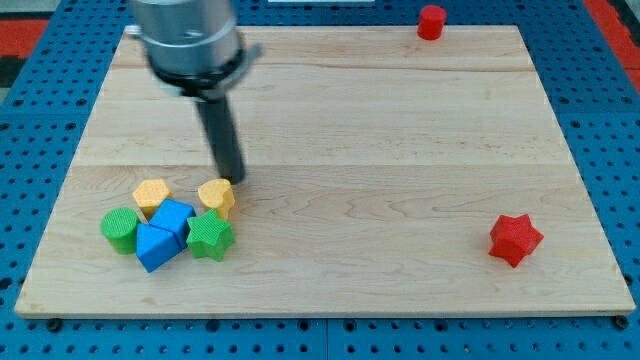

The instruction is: Push the red star closer to group of blocks

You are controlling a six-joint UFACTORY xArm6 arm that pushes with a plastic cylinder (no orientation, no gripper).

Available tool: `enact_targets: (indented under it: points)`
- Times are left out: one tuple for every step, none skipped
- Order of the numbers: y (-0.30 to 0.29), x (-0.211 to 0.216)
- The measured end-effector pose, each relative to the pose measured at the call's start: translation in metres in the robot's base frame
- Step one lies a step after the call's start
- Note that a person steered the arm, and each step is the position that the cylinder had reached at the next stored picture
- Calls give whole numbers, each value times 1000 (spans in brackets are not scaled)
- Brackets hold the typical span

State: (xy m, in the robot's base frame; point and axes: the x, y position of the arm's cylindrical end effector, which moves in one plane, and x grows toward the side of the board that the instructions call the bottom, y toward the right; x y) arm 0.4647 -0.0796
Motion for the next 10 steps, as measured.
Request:
enact_targets:
  points:
    - [63,14]
    - [80,49]
    - [126,87]
    - [192,103]
    - [269,120]
    - [328,128]
    - [370,113]
    - [323,98]
    - [250,89]
    - [214,72]
